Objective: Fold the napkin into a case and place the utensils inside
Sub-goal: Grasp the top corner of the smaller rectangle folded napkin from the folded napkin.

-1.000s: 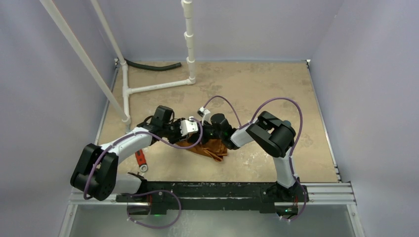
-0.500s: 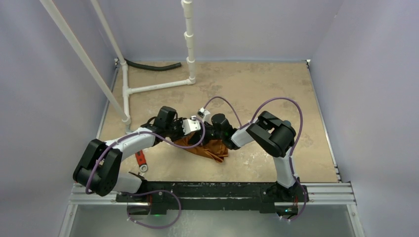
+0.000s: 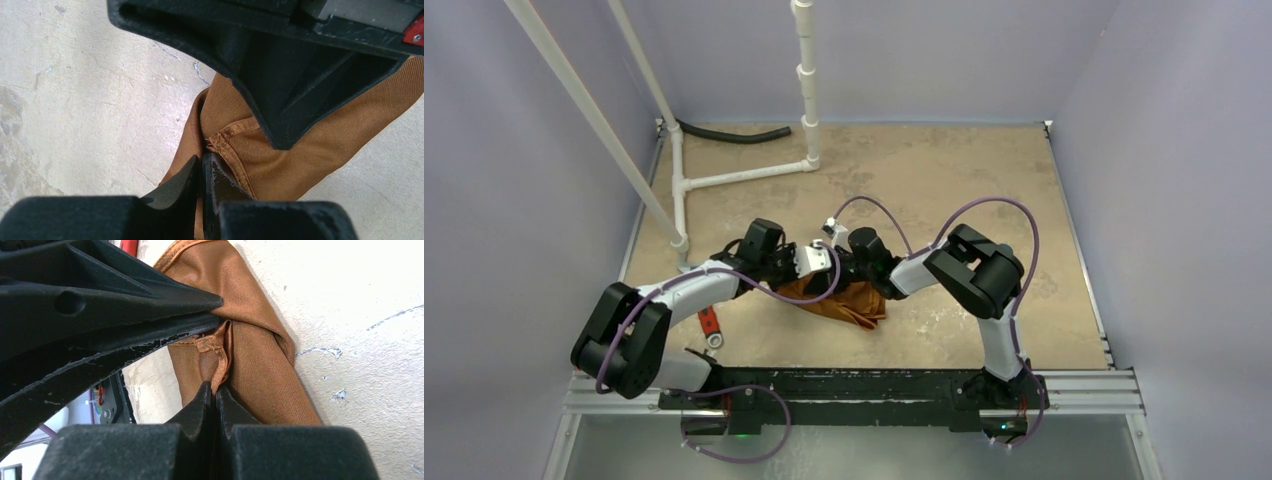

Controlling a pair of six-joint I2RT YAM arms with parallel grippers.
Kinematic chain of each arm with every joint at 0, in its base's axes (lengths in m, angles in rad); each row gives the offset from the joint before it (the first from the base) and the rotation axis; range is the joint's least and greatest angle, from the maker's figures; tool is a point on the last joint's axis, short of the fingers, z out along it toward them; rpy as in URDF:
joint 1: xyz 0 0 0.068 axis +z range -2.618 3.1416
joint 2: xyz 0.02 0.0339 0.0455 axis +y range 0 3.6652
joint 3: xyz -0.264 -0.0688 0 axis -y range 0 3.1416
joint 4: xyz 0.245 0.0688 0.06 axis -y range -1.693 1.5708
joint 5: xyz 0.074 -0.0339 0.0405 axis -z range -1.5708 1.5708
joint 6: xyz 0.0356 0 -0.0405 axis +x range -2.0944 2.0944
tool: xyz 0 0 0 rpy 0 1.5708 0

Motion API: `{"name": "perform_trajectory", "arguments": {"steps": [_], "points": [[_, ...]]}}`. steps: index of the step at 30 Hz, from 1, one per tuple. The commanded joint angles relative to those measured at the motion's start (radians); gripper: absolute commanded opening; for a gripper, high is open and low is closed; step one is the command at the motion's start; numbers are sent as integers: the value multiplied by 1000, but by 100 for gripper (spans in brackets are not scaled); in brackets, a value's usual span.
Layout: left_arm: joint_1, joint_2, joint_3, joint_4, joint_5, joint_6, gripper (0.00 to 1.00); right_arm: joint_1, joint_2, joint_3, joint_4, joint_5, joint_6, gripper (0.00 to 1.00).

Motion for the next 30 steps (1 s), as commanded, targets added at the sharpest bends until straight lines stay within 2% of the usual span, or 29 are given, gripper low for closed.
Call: {"name": "perform_trajectory", "arguments": {"steps": [1, 8, 30], "points": [[-5, -41, -2, 8, 16, -30, 5, 3, -25, -7, -117, 15, 13, 0], [-6, -57, 27, 11, 11, -103, 1, 4, 9, 85, -263, 79, -5, 0], [5, -96, 35, 5, -5, -135, 1, 4, 55, 159, -466, 95, -59, 0]]}}
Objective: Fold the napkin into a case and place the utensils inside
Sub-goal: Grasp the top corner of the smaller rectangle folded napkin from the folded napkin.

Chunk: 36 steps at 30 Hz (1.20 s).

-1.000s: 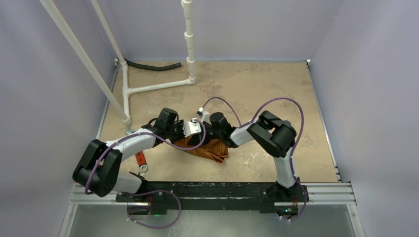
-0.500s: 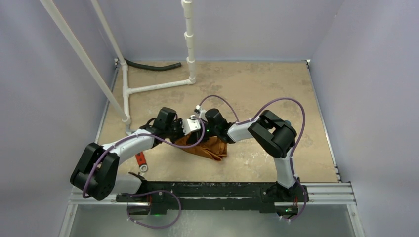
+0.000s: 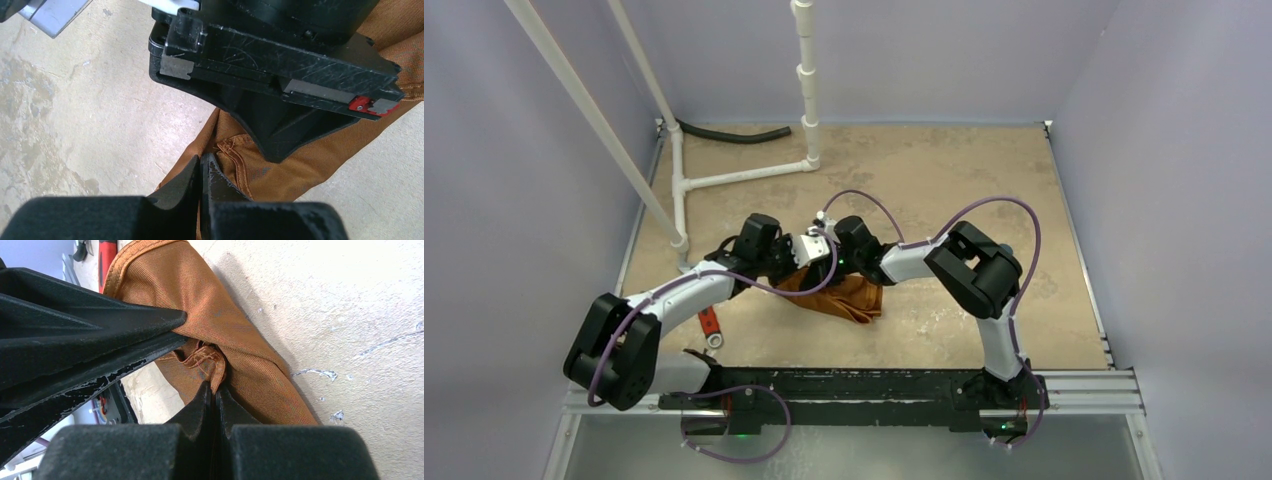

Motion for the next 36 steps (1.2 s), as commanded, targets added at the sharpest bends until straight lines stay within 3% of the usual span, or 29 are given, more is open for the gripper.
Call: {"name": "perform_trajectory", "arguments": {"steps": [1, 15, 30, 36], "points": [[3, -39, 5, 8, 30, -8, 1, 4, 44, 4, -171, 62, -51, 0], [-2, -46, -60, 18, 66, 64, 2, 3, 34, 175, -237, 11, -49, 0], [-11, -81, -130, 30, 38, 182, 2, -1, 17, 198, -156, -172, -6, 0], [-15, -67, -117, 40, 38, 169, 1, -2, 56, 221, -161, -148, 0, 0]]}}
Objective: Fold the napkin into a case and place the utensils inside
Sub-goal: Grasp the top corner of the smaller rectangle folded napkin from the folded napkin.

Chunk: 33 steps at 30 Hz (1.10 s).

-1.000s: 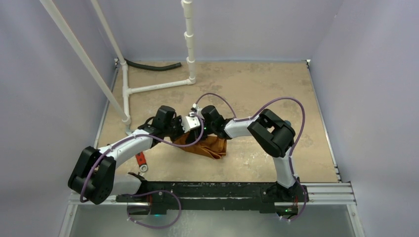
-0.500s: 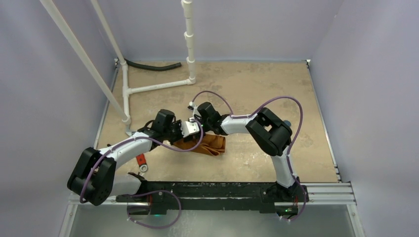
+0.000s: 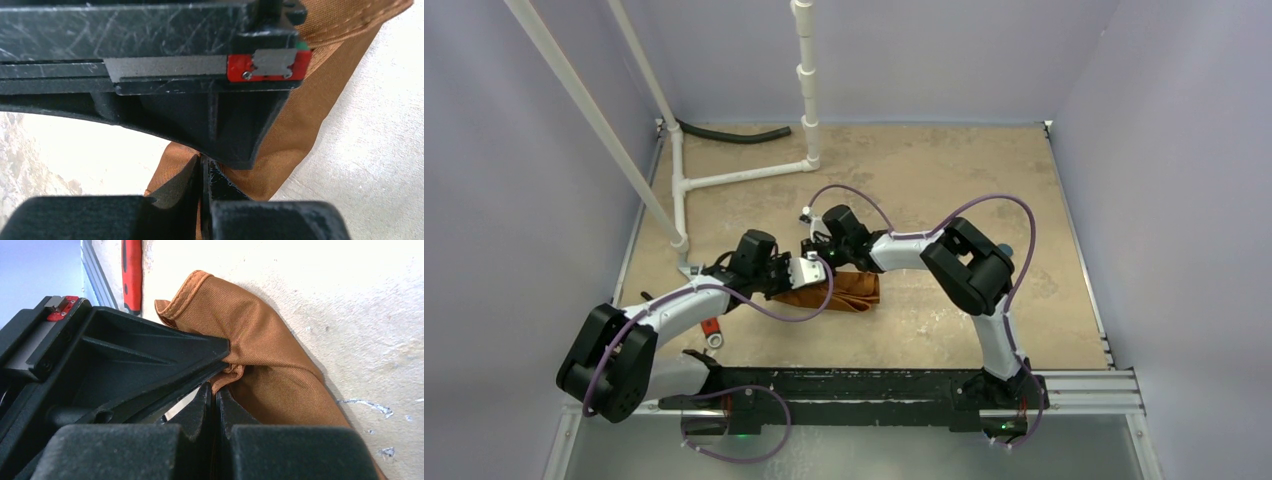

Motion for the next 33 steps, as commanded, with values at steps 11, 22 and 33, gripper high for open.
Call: {"name": "perform_trajectory", "arguments": {"steps": [11, 22, 33], "points": [[-6, 2, 65, 15, 11, -78, 0, -1, 49, -21, 25, 181, -31, 0], [3, 4, 84, -27, 1, -95, 14, 1, 102, -95, 48, 177, -27, 0], [5, 25, 59, 15, -75, -80, 10, 0, 85, -63, 28, 125, -29, 0]]}}
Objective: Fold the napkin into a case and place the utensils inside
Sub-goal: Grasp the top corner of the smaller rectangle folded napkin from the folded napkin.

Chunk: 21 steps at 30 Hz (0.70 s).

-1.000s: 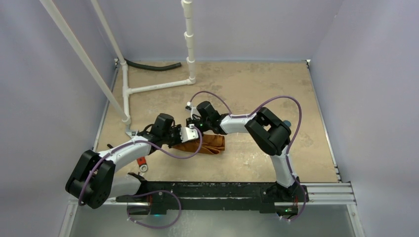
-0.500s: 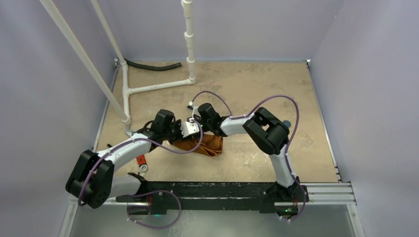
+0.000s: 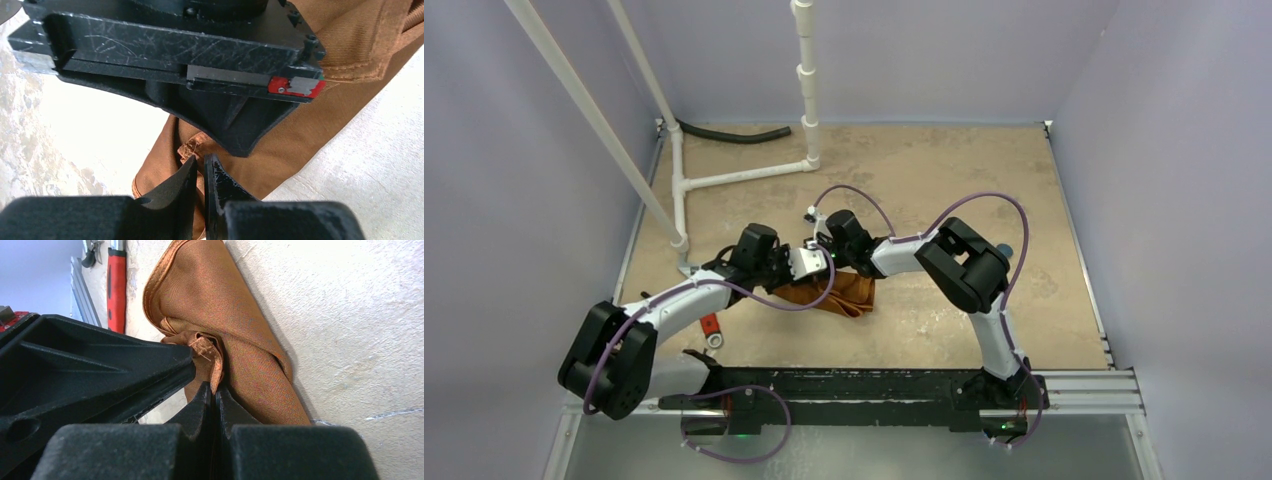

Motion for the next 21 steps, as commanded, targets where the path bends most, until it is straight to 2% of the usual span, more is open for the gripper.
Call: {"name": "perform_trajectory", "arguments": {"steps": [1, 8, 12, 21], "points": [[3, 19, 6, 43, -29, -2, 10, 1, 42, -16, -124, 14, -35, 0], [2, 36, -48, 70, 15, 63, 10, 1, 22, 0, -99, -70, -28, 0], [2, 55, -79, 103, -37, 110, 9, 0, 24, 18, -92, -122, -28, 0], [-5, 65, -81, 81, -35, 143, 7, -15, 4, 0, 4, -186, 43, 0]]}}
